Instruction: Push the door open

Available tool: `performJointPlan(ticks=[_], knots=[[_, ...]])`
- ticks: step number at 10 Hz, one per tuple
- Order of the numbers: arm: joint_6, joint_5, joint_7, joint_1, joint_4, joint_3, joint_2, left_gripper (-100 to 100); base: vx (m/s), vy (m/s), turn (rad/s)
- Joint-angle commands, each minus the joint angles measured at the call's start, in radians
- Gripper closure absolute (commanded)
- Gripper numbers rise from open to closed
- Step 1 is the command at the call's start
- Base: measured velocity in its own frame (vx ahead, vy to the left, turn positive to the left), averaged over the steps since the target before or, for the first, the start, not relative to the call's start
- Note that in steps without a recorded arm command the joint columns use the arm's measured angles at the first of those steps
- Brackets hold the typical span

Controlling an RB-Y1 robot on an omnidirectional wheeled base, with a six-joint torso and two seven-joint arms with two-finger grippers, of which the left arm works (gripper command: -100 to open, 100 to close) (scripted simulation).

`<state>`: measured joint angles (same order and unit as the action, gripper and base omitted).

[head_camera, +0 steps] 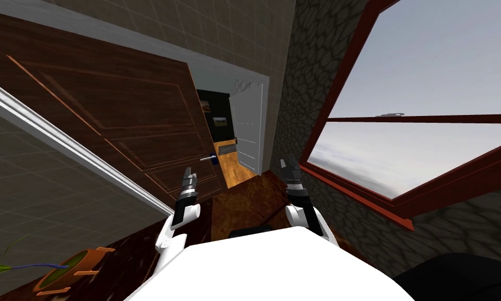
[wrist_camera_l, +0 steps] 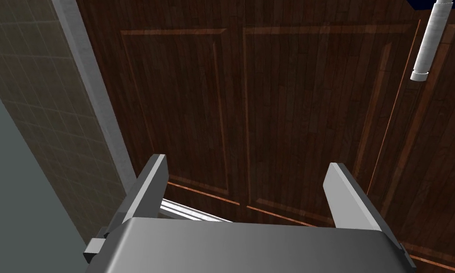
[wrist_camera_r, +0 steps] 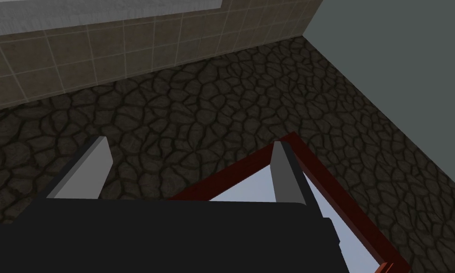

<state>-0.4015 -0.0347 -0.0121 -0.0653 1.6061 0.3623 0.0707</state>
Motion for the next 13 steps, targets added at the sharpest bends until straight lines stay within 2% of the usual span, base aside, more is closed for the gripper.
performJointPlan(ticks=[1,13], knots=[[0.008,-0.001,0.009,0.019,-0.036,0.025,-0.002,-100,0.095,0.051,-0.092],[0.049,-0.006,0.071,0.192,-0.333,0.202,-0.027,-100,0.079,0.068,-0.093]])
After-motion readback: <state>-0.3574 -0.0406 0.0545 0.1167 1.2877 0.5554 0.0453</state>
